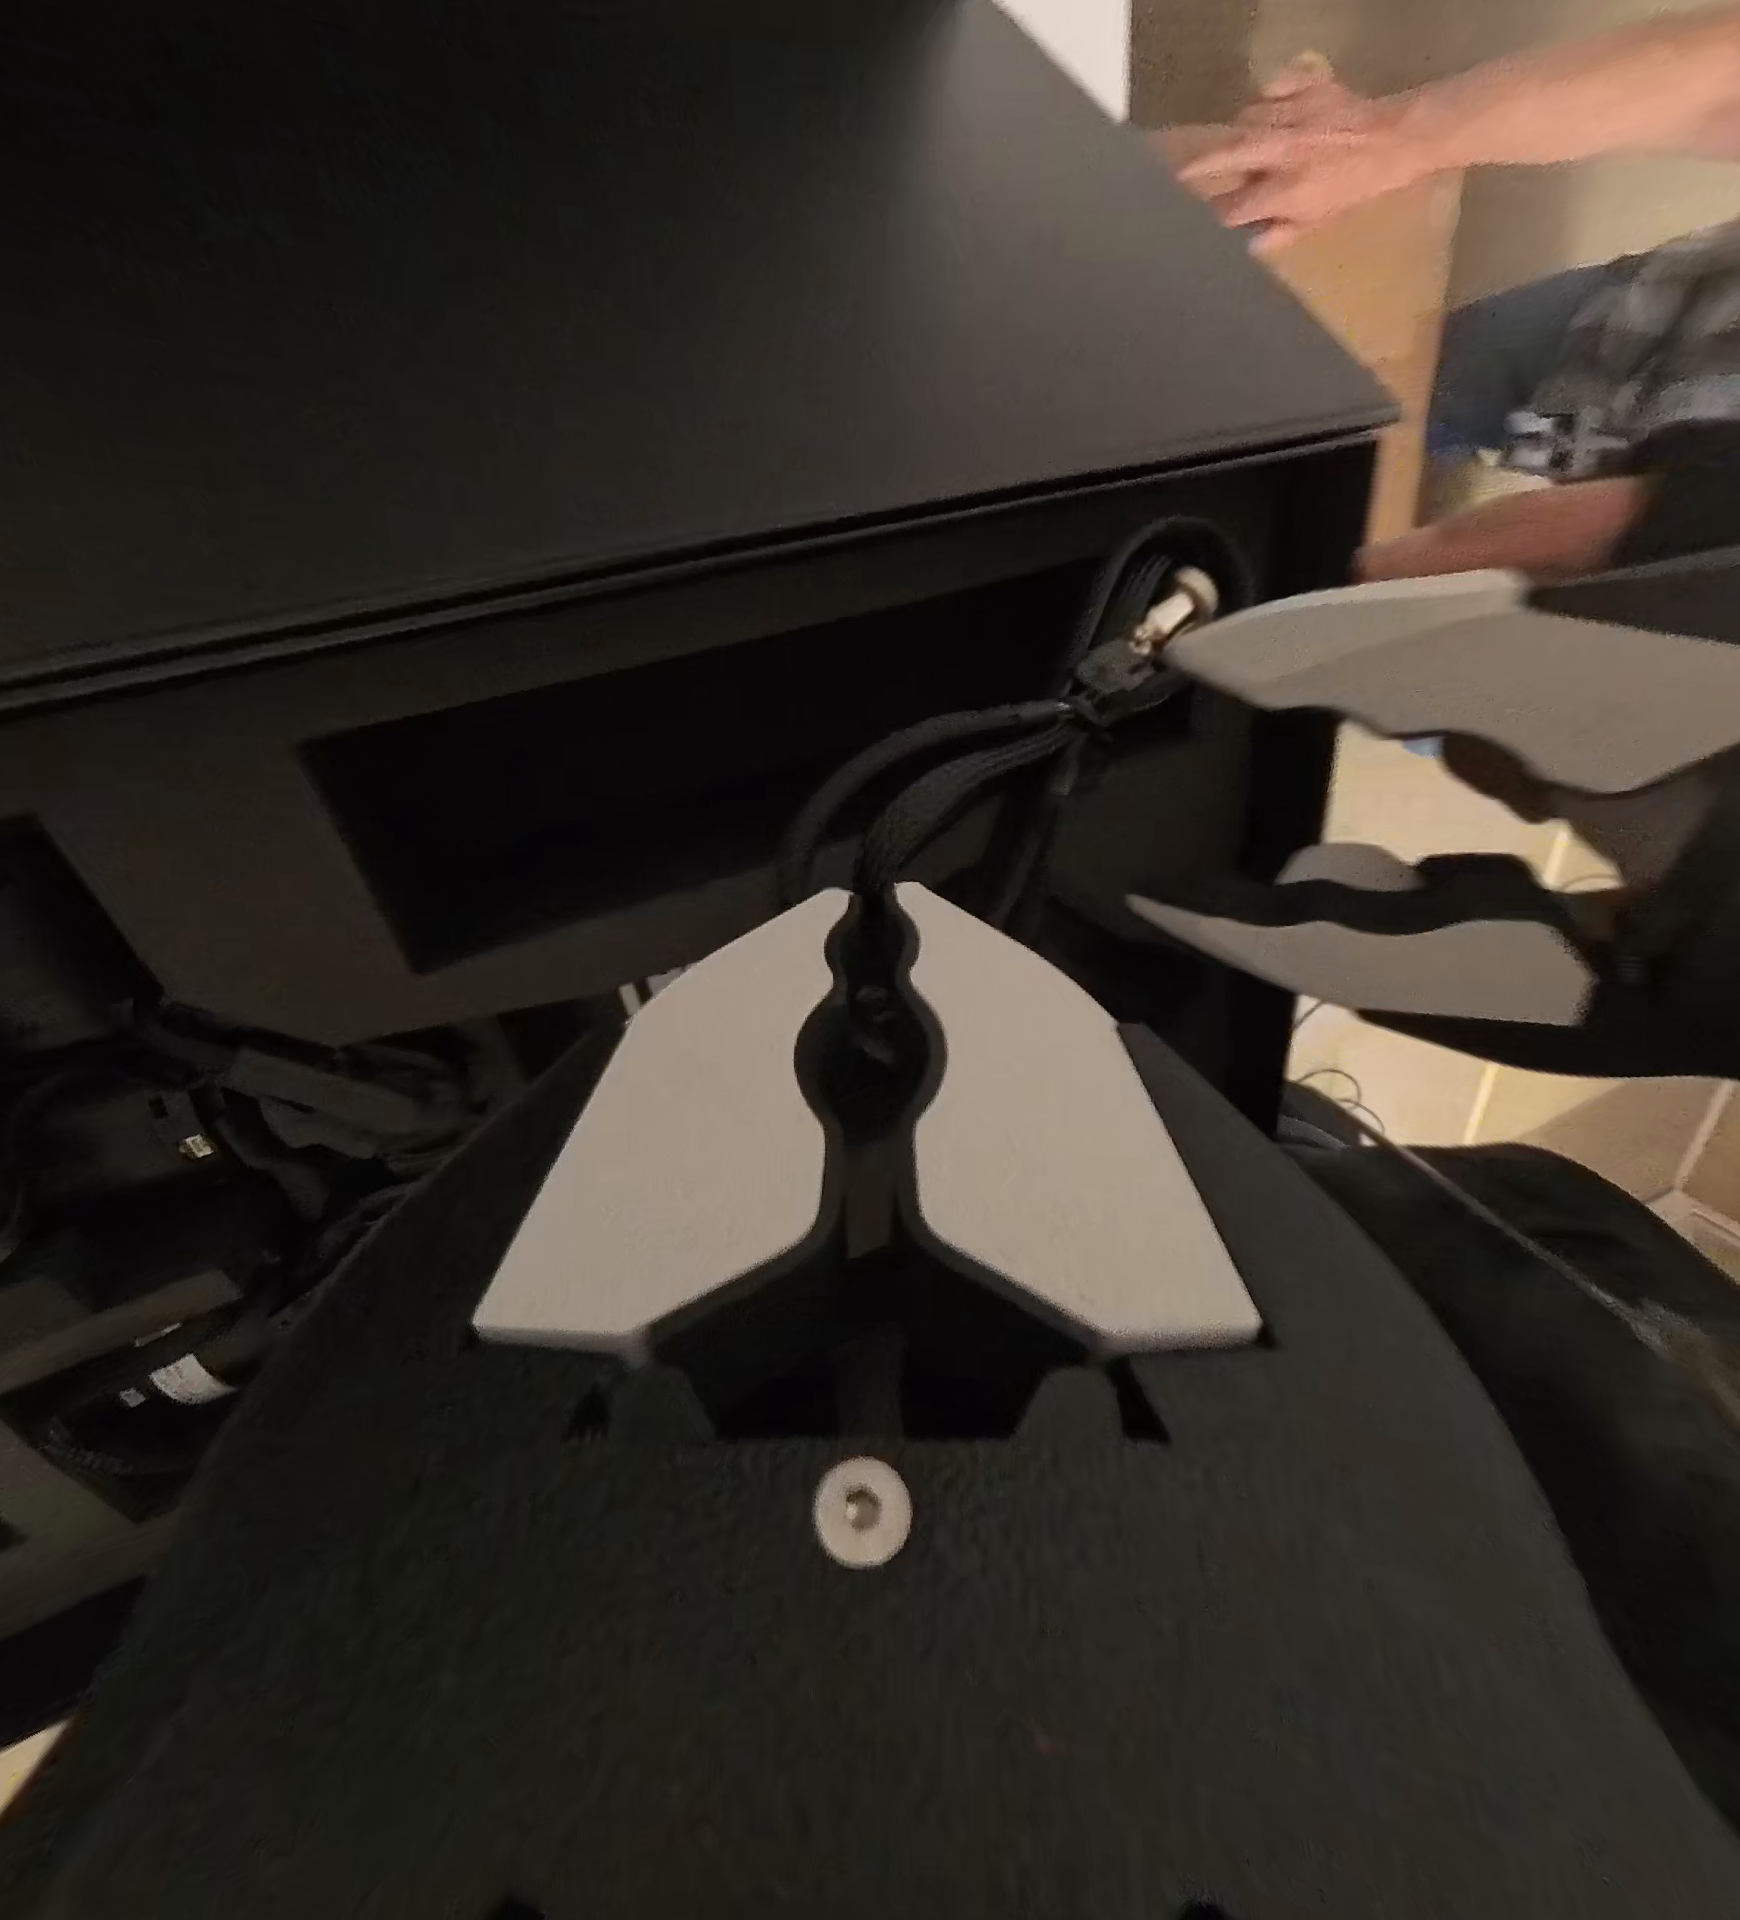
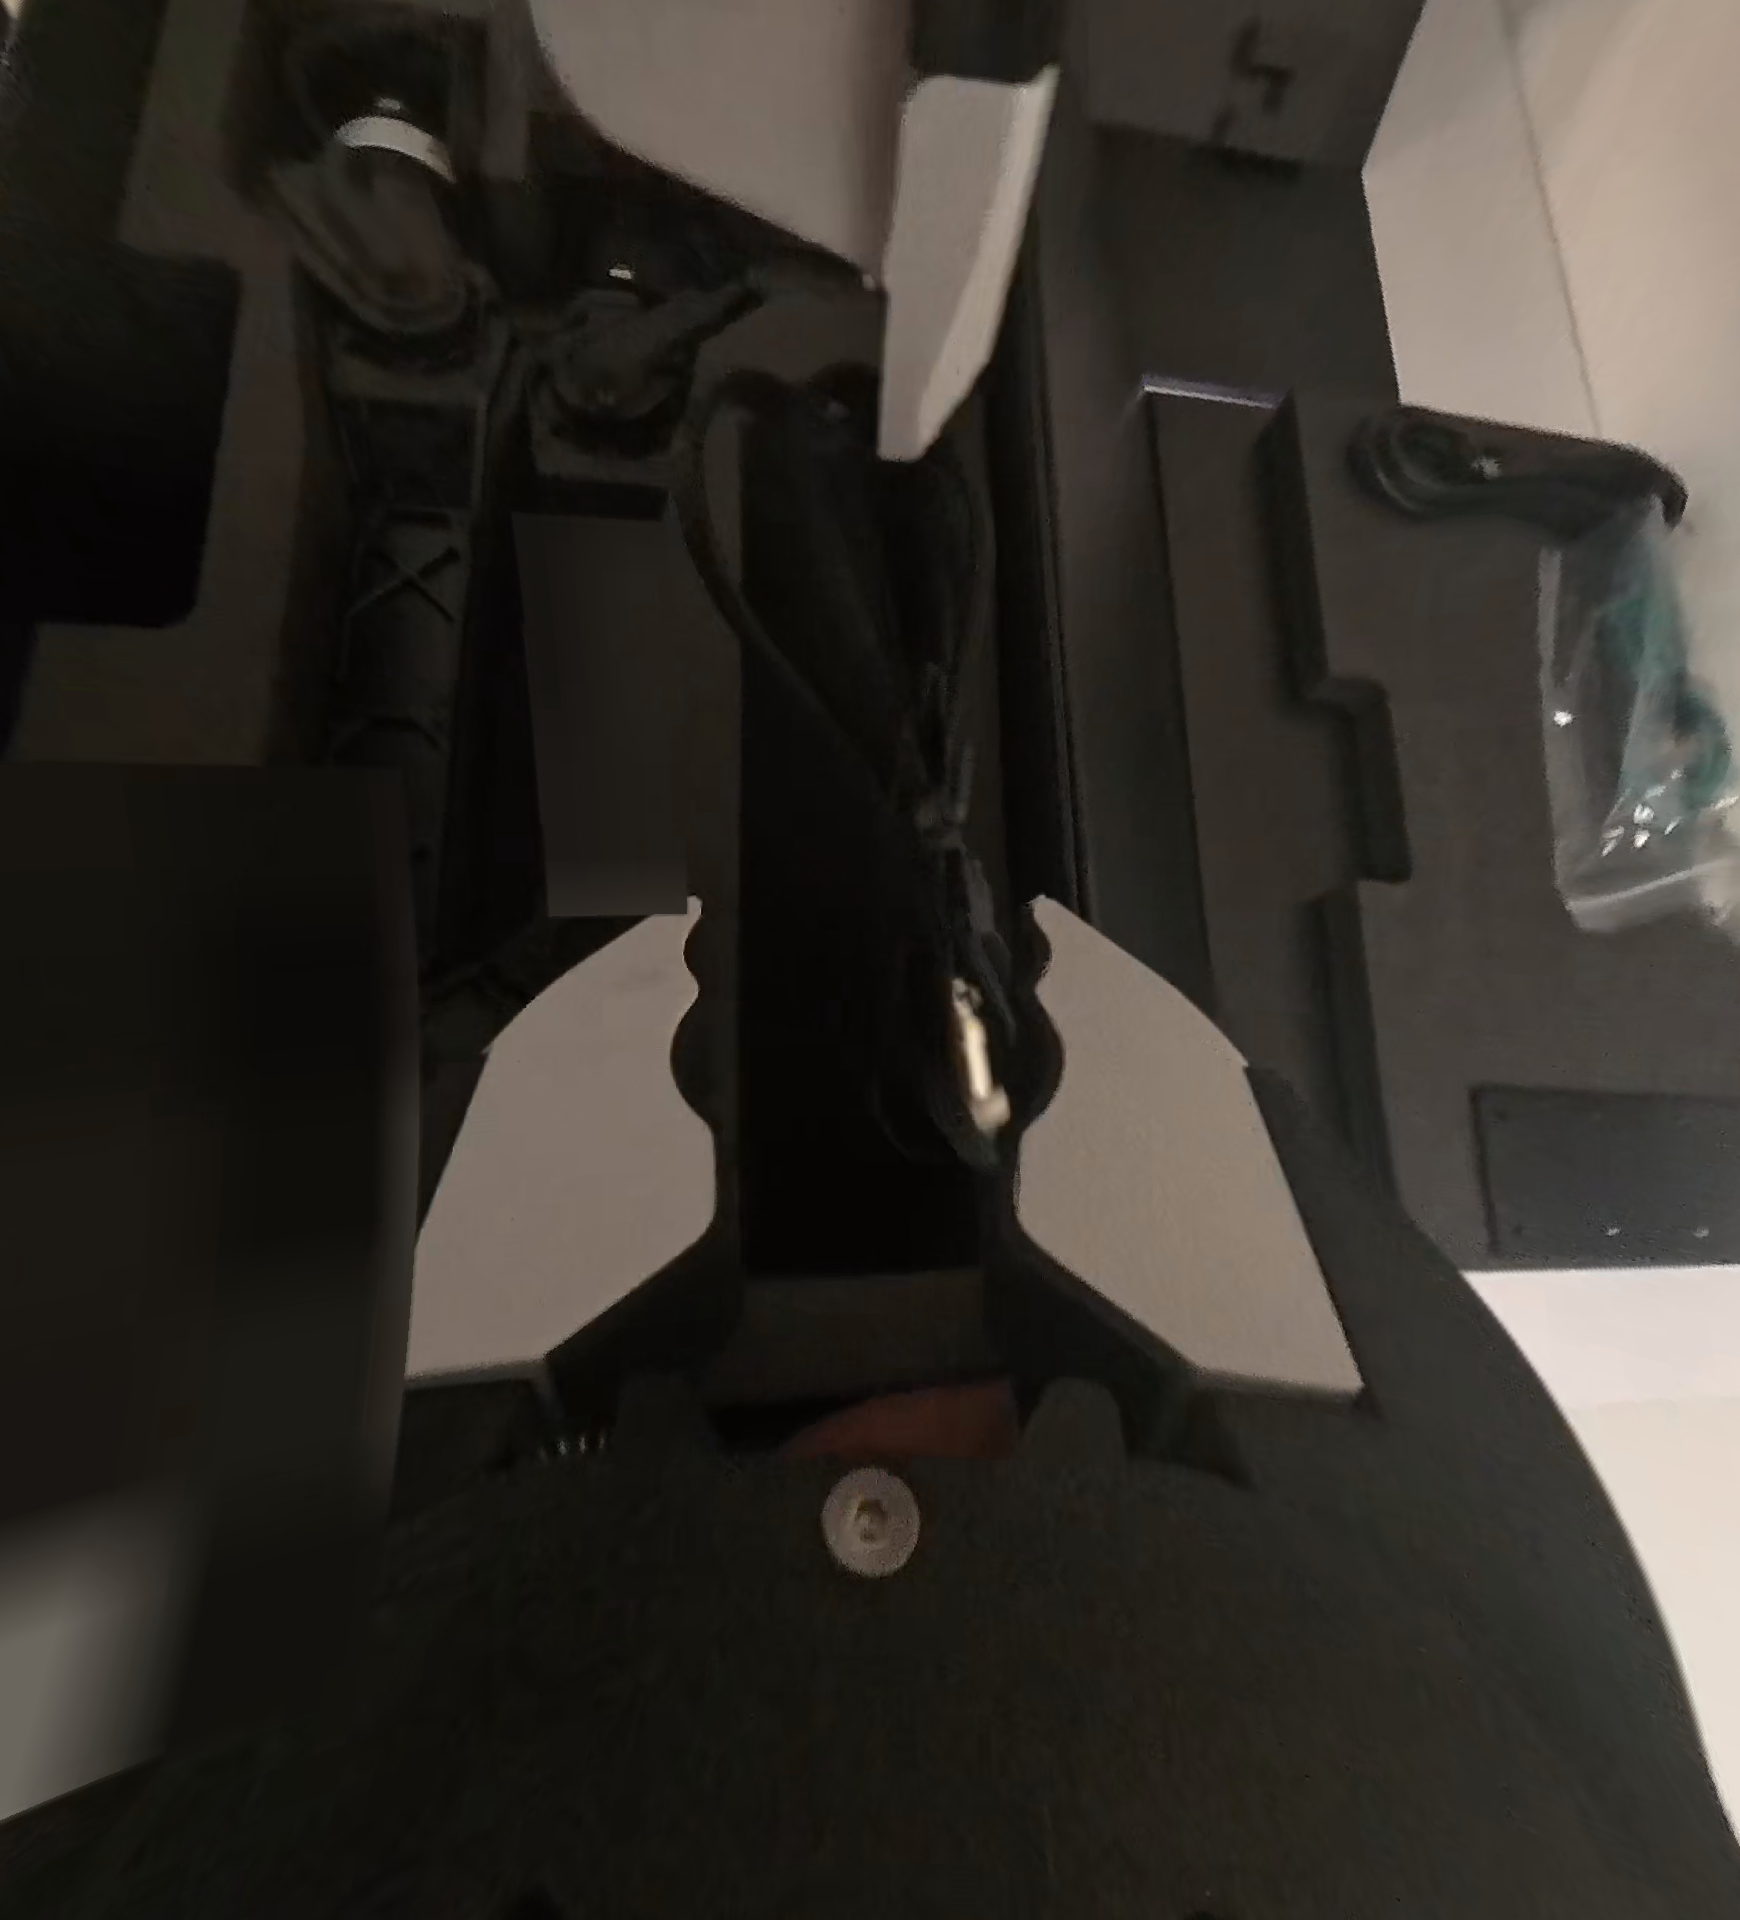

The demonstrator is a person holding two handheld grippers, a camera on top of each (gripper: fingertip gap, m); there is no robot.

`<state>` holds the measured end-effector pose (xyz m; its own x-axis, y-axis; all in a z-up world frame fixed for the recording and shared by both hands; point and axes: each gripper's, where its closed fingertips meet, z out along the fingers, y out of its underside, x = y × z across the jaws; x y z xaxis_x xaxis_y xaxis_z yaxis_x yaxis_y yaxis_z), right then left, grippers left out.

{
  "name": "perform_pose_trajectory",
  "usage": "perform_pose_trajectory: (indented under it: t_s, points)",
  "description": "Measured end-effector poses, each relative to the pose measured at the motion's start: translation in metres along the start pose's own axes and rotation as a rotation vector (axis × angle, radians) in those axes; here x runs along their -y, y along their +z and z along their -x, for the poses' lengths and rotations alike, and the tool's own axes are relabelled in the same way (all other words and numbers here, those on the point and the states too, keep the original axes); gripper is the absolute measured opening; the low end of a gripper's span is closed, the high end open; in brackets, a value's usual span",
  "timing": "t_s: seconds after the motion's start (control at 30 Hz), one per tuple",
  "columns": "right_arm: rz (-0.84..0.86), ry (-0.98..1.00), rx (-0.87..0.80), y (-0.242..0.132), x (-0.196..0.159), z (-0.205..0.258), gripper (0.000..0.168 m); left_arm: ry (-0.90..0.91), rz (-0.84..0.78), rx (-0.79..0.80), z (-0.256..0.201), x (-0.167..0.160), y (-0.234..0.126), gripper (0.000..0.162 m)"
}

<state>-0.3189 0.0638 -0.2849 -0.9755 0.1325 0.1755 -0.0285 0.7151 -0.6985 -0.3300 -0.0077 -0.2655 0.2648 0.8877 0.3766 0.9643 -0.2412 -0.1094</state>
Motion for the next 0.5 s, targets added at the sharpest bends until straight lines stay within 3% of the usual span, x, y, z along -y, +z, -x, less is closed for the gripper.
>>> perform_pose_trajectory:
  t_s: [0.17,0.4,0.43,0.5]
  points:
    - [0.102,-0.127,-0.099,0.011,0.010,-0.025,0.037,0.074,-0.037,-0.035,-0.018,0.007,-0.016,0.003]
    - [0.131,-0.187,-0.064,0.008,0.022,-0.041,0.017,0.086,-0.122,-0.087,-0.013,0.025,-0.029,0.006]
    - [0.142,-0.174,-0.056,0.009,0.022,-0.047,0.017,0.083,-0.150,-0.085,-0.011,0.031,-0.032,0.010]
    - [0.180,-0.148,-0.083,0.011,0.016,-0.070,0.016,0.095,-0.219,0.003,0.009,0.042,-0.039,0.043]
